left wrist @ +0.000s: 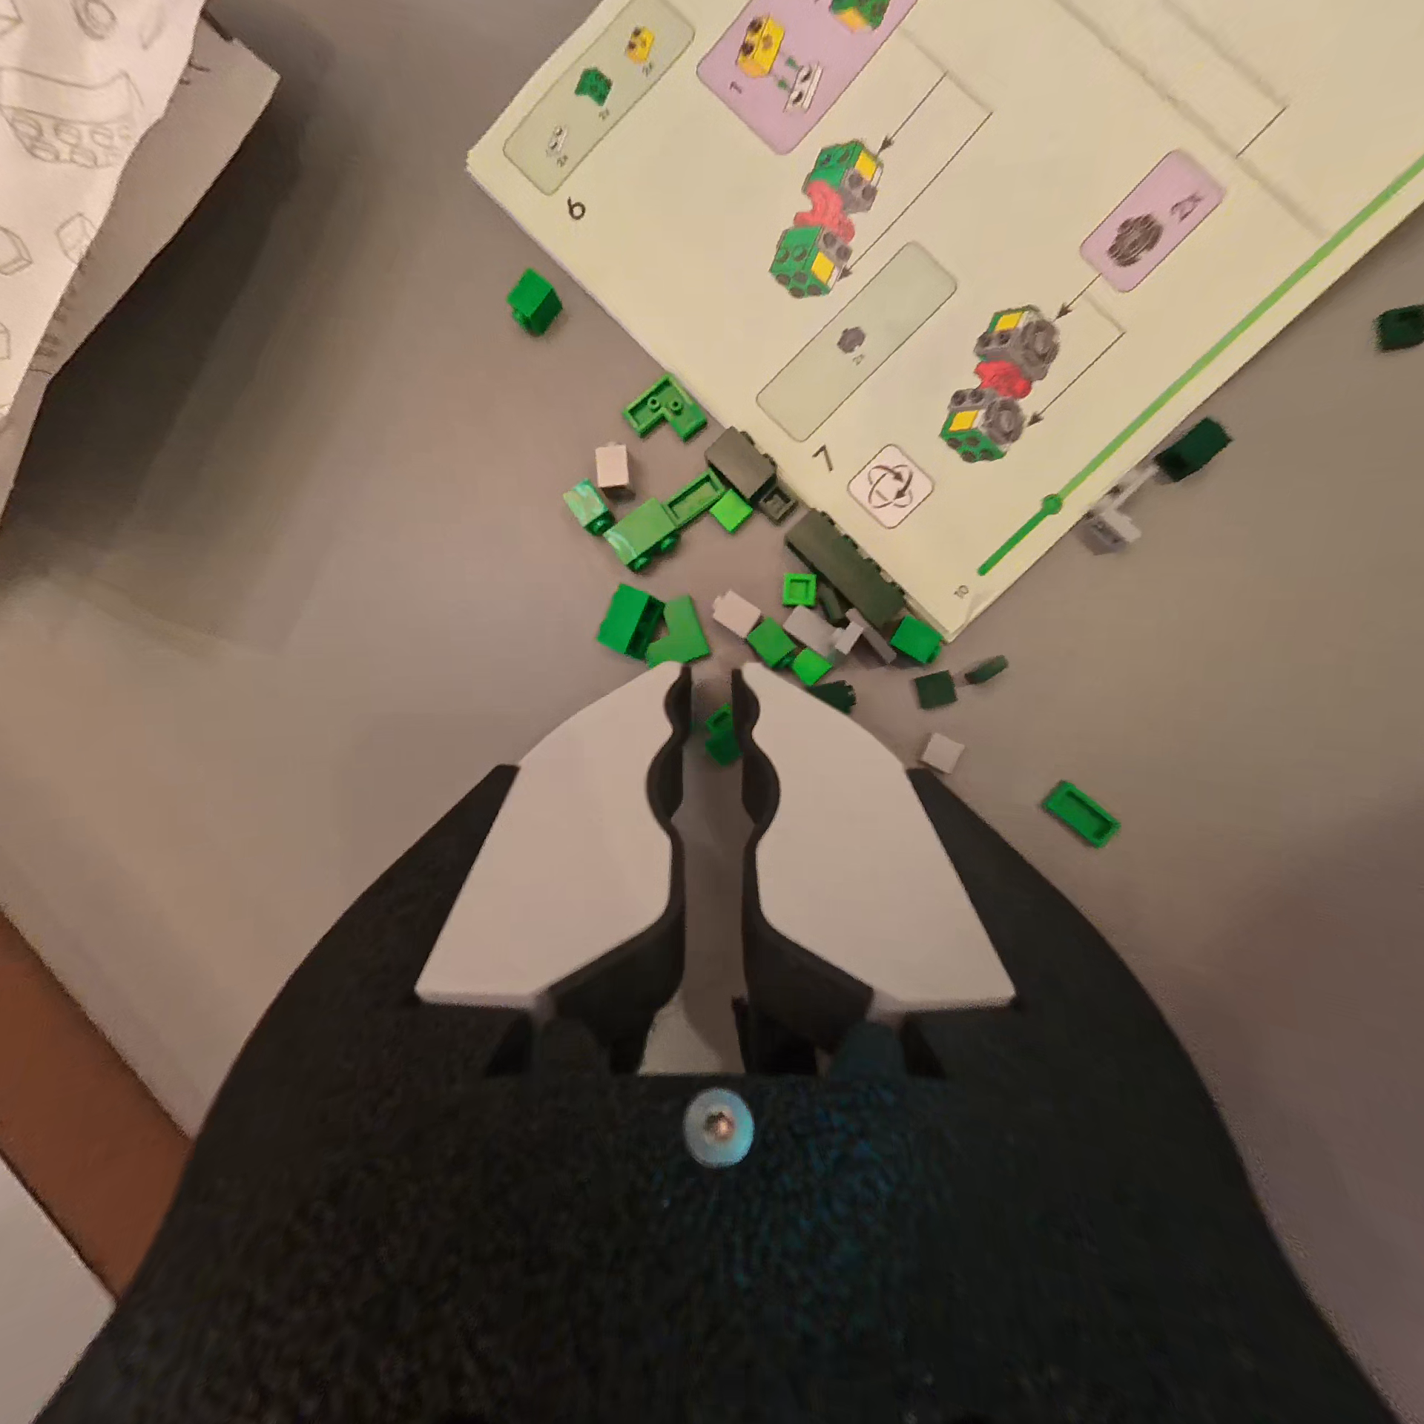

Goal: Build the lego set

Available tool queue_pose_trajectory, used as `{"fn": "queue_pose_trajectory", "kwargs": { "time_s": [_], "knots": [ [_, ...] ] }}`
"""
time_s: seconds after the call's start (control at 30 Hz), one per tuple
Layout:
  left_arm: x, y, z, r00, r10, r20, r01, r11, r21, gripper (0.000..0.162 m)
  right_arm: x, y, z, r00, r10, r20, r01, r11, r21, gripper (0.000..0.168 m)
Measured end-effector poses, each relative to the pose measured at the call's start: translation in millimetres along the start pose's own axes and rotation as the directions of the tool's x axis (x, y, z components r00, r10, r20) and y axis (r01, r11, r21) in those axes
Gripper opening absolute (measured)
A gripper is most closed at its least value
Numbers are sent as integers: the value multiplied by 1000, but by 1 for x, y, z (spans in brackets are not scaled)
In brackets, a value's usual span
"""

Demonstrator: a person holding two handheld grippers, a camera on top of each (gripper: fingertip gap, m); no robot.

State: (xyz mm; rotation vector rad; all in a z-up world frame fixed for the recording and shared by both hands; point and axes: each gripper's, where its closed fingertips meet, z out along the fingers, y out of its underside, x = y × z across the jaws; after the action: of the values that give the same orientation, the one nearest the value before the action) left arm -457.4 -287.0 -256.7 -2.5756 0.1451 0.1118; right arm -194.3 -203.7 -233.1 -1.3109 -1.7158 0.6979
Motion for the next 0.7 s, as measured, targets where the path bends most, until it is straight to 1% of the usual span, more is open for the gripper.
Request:
{"fn": "queue_pose_trajectory", "kwargs": {
  "time_s": [0.1,0.23,0.4,0.5,0.6,0.7],
  "knots": [
    [-4,2,5,1000,-2,26,2,1000,-10,11,0,0,0,1000,0,2,0,1000,-2,18],
    [-8,-1,7,998,-29,56,28,999,14,16,0,1,1,1000,-2,2,2,1000,-5,18],
    [-8,-7,11,994,-104,23,103,993,60,16,-1,1,1,1000,-9,5,9,1000,-9,17],
    [-9,-9,13,992,-121,15,120,990,75,16,-2,1,1,1000,-17,6,17,1000,-12,17],
    [-9,-9,13,994,-104,17,102,991,91,15,-2,1,1,1000,-21,5,22,1000,-14,17],
    [-10,-10,7,996,-70,56,62,991,122,15,-2,1,1,1000,-19,0,19,1000,-8,17]
  ]
}}
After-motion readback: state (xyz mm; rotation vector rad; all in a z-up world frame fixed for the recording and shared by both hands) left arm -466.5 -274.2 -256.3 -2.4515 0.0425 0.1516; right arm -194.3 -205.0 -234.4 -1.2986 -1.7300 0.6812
